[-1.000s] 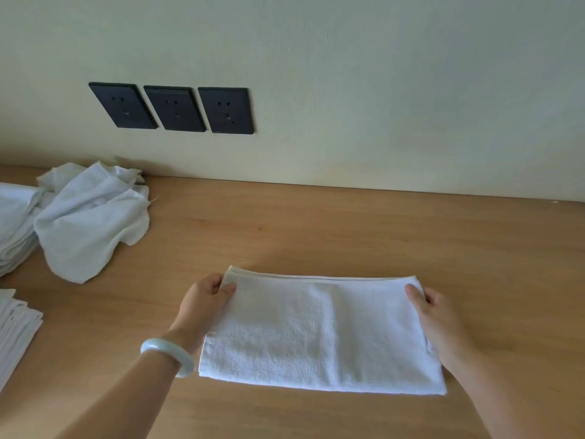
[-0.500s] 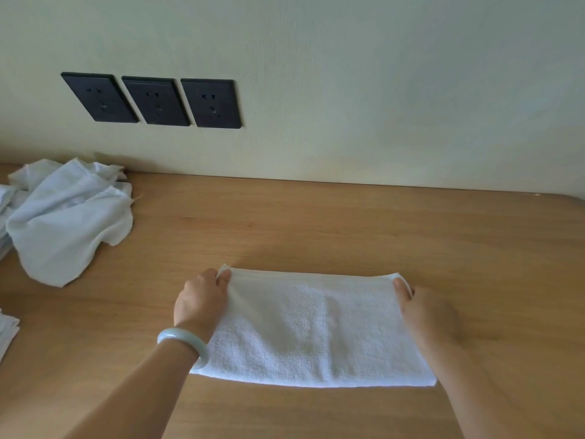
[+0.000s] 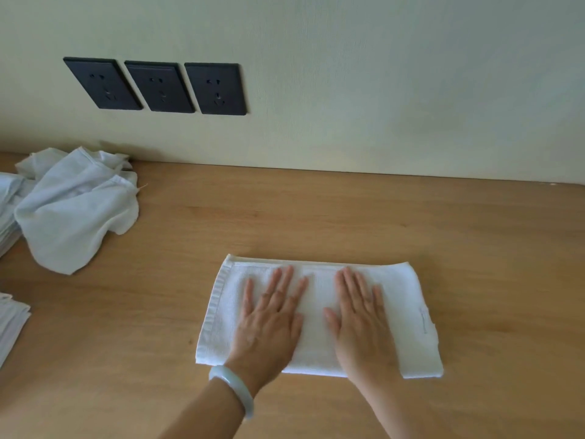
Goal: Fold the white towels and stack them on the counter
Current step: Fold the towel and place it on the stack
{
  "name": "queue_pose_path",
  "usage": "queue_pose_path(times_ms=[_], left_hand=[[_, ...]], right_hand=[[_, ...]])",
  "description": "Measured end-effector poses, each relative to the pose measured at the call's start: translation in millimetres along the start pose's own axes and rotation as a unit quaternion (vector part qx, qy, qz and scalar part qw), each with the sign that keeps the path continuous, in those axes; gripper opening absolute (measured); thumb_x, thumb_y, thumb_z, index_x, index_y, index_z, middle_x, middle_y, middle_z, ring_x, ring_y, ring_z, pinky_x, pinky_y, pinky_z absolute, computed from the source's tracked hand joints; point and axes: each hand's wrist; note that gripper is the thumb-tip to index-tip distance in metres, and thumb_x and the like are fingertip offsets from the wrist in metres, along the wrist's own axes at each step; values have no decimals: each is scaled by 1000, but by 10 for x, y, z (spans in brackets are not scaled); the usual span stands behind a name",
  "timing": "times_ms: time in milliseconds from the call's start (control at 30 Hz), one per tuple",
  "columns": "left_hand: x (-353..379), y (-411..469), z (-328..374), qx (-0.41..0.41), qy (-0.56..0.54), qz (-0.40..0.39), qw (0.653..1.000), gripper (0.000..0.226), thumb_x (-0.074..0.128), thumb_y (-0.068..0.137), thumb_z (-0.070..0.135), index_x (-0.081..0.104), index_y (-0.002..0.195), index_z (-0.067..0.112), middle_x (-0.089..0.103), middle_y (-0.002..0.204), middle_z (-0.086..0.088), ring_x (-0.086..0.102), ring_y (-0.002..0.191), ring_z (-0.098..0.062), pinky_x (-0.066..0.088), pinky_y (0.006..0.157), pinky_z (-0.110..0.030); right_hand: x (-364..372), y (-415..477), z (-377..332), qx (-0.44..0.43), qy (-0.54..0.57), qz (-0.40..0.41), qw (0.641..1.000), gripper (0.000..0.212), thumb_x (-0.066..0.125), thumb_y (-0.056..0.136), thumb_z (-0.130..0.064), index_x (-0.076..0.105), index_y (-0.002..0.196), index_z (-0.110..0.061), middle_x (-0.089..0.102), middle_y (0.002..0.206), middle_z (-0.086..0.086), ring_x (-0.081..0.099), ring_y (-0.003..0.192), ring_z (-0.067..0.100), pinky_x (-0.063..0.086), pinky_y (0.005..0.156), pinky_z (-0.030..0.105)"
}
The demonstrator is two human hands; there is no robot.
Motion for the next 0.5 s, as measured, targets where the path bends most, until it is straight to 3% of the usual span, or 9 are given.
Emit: queue_pose_path(times_ms=[67, 167, 267, 367, 433, 500], left_hand=[[-24, -7, -190, -60, 7, 2, 998, 58, 18, 100, 49, 10, 156, 35, 7, 164, 3, 6, 151, -15, 8, 119, -54], [-72, -41, -432, -139, 4, 3, 990, 60, 9, 98, 54, 7, 155, 37, -1, 163, 5, -2, 151, -14, 3, 120, -54], [-86, -72, -516, -168, -34, 9, 985, 60, 3, 96, 56, -1, 154, 39, -8, 163, 9, -10, 151, -16, 0, 122, -49], [-90, -70, -478, -175, -48, 9, 983, 63, 0, 94, 57, -4, 154, 37, -9, 163, 10, -12, 150, -16, -1, 123, -46], [-117, -56, -477, -177, -45, -1, 983, 67, -4, 91, 60, -7, 154, 36, -12, 163, 10, -15, 149, -15, -4, 123, -46], [-185, -38, -457, -185, -31, -17, 982, 72, -5, 89, 60, -5, 155, 31, -13, 163, 8, -16, 149, -17, -9, 121, -47]], right_hand=[[-48, -22, 240, 59, -12, -10, 998, 69, 5, 100, -50, 25, 151, -8, 22, 159, 5, 14, 148, 17, 12, 117, 44], [-100, -40, 546, 115, -18, -19, 993, 72, 0, 99, -54, 15, 153, -10, 15, 161, 5, 10, 148, 17, 8, 119, 42], [-170, -53, 673, 168, 13, -25, 985, 77, -4, 92, -61, 3, 154, -16, 12, 161, 4, 14, 148, 23, 11, 120, 40], [-224, -59, 702, 177, 46, -45, 982, 80, -10, 85, -61, -5, 154, -21, 2, 162, 1, 4, 149, 20, -1, 120, 32], [-284, -60, 726, 165, 111, -40, 979, 76, -2, 90, -60, -1, 155, -20, 2, 159, -7, 2, 149, 16, -3, 118, 28], [-448, -91, 773, 217, 283, -22, 934, 58, 24, 102, -44, 12, 154, -22, 17, 153, -15, 13, 146, 8, 9, 115, 23]])
Point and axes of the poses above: each hand's wrist, its own y-axis towards the middle knuckle, its own x-axis out of the palm, z = x × y
